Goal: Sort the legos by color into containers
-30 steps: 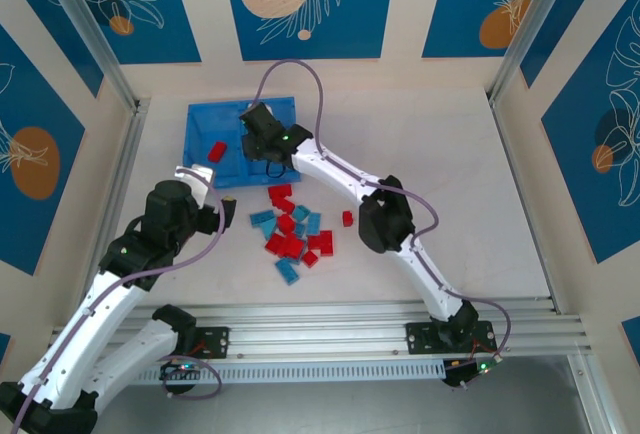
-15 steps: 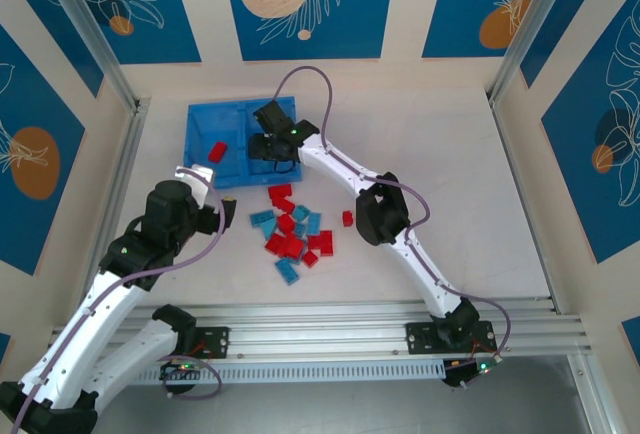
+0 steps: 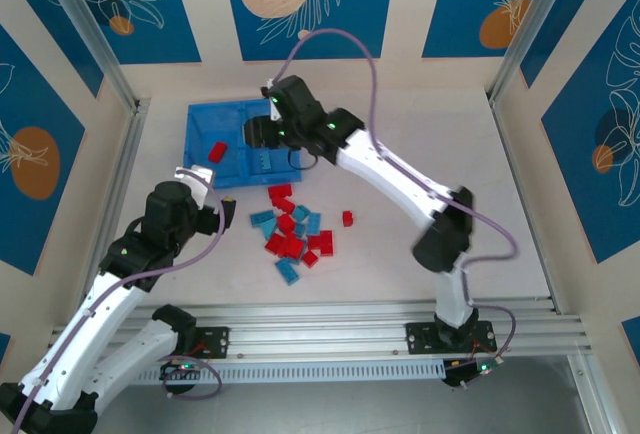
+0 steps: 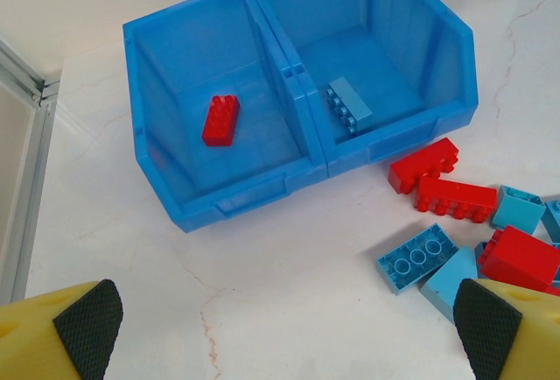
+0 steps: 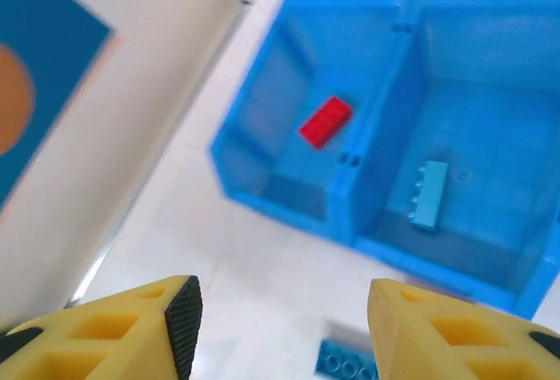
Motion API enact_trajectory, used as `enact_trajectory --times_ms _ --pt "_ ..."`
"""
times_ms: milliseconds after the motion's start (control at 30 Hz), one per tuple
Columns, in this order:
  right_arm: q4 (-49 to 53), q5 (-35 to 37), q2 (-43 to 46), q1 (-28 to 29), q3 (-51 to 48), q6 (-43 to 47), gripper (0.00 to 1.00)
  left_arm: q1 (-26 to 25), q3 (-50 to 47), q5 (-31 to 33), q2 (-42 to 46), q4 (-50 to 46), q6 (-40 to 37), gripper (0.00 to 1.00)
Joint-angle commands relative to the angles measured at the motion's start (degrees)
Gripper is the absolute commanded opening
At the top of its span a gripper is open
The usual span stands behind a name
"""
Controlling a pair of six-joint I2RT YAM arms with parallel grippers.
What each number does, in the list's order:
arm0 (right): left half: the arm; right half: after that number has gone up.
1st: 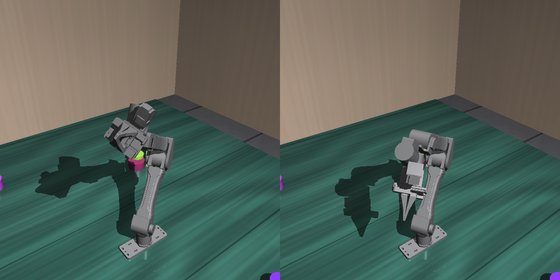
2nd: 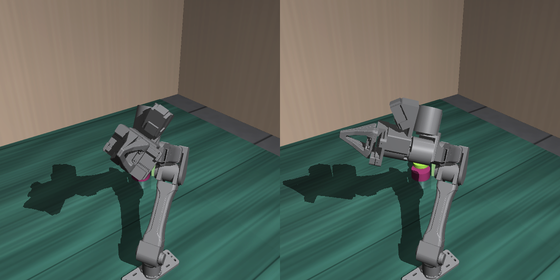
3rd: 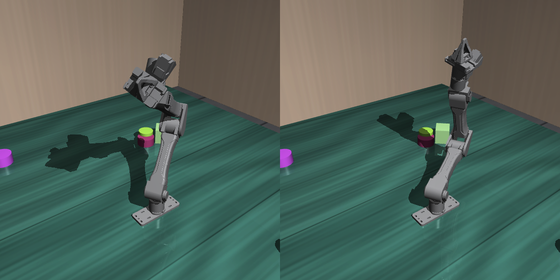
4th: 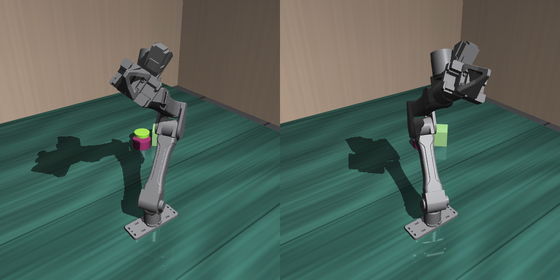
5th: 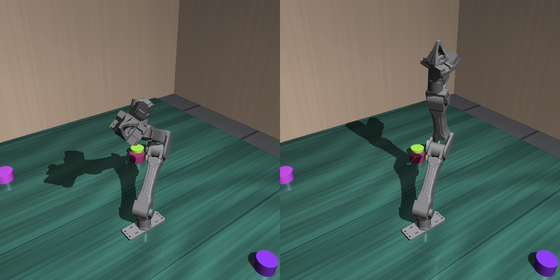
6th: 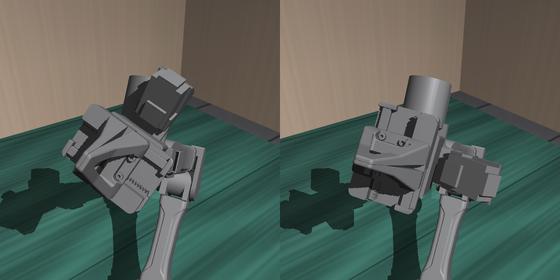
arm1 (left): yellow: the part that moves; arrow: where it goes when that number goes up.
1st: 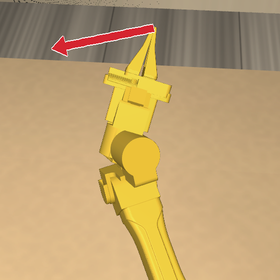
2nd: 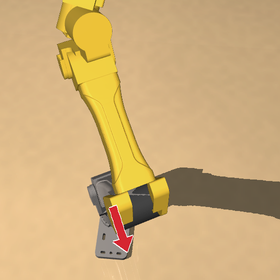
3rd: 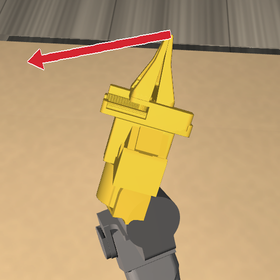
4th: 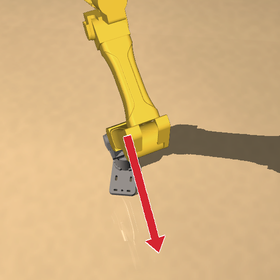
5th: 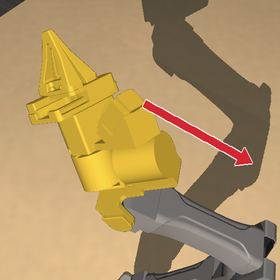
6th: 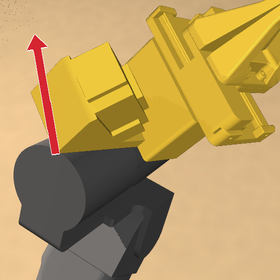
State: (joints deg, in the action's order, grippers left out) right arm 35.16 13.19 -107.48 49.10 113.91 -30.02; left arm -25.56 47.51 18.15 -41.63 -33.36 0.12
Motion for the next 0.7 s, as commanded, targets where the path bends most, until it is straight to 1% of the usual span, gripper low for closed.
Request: enact_trajectory --times_ms 0,67,133,167,267,300,367,500,567,667 --pt "-4.8 -0.7 11.5 3.1 -15.3 3.7 0.55 0.8 -0.7 0.2 0.3 1.4 1.1 1.00" --pt "-6.4 -0.3 19.0 4.5 -25.0 3.0 0.56 0.8 0.0 -2.9 -0.7 0.8 3.2 1.00" --pt "-5.7 -0.2 25.8 5.7 -33.0 1.4 0.57 0.8 2.7 -9.3 -2.8 -2.0 7.2 1.00" --pt "-4.7 -0.4 29.1 6.3 -36.7 0.3 0.57 0.8 4.1 -12.2 -4.4 -3.6 11.1 1.00" --pt "-0.5 -0.9 37.7 6.8 -45.3 -3.9 0.62 0.8 4.8 -17.6 -9.5 -5.3 24.3 1.00" --pt "0.8 -0.8 40.6 6.8 -47.7 -5.2 0.63 0.8 3.7 -19.6 -11.1 -4.5 27.4 1.00" --pt "1.8 -0.4 44.8 6.5 -51.5 -7.1 0.66 0.8 0.9 -21.9 -14.6 -1.4 31.0 1.00" --pt "1.5 2.1 50.4 6.0 -57.9 -10.6 0.68 0.4 -2.3 -26.9 -22.8 6.6 35.5 0.99" --pt "2.4 4.3 51.9 5.7 -59.6 -13.6 0.69 -1.2 -1.4 -27.6 -26.3 8.6 38.1 0.98" --pt "2.1 6.9 53.6 5.2 -62.3 -17.1 0.70 -6.2 1.7 -22.0 -30.2 7.5 41.8 0.97"
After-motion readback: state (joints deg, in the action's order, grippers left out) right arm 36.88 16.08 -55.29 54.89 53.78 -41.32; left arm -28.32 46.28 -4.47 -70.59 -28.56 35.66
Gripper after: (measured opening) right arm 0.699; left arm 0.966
